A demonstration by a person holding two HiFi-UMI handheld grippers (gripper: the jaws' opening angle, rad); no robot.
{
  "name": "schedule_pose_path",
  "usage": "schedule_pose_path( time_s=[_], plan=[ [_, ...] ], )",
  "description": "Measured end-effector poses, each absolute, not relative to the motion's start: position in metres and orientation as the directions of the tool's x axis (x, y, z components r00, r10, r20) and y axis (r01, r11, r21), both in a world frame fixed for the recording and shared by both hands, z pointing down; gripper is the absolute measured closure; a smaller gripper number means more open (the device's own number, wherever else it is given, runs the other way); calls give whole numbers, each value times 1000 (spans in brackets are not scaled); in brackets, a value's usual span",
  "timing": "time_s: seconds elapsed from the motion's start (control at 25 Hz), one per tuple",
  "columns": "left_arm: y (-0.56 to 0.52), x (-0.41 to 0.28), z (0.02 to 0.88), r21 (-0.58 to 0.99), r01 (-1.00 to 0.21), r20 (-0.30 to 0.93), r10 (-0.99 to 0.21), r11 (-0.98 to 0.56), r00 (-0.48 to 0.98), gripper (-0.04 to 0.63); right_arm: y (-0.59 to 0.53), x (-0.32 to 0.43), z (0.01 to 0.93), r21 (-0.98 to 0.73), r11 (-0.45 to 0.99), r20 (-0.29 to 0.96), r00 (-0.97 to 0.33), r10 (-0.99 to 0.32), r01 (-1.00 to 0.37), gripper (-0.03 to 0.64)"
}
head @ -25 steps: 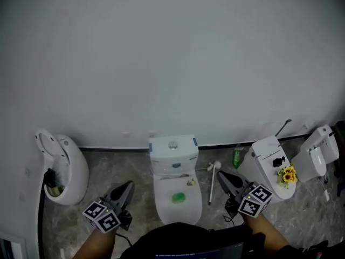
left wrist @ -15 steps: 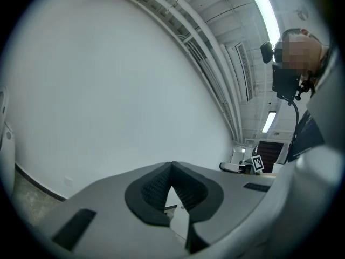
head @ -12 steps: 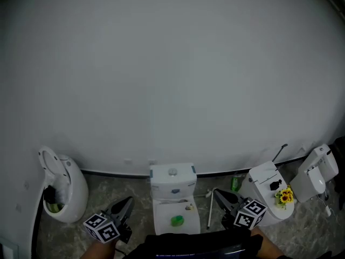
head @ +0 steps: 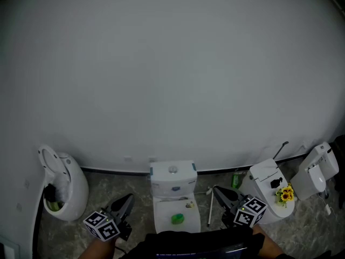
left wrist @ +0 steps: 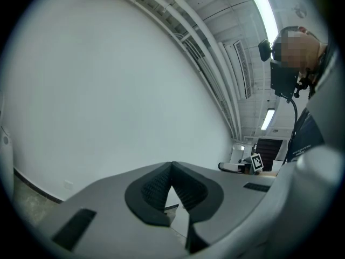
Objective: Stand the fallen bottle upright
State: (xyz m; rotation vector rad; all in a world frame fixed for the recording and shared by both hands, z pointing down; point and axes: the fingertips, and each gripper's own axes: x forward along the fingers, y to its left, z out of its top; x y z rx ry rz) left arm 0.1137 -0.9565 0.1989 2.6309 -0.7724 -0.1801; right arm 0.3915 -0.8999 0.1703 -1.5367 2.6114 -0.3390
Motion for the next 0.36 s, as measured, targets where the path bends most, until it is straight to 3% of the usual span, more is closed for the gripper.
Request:
schedule_pose_path(
  time_s=[0.36],
  plan=[
    [-953,112,202,398,-491,-8,-538,-775,843,588,-897,392,171,-225,472,21,-489,-872,-852,594]
  ],
)
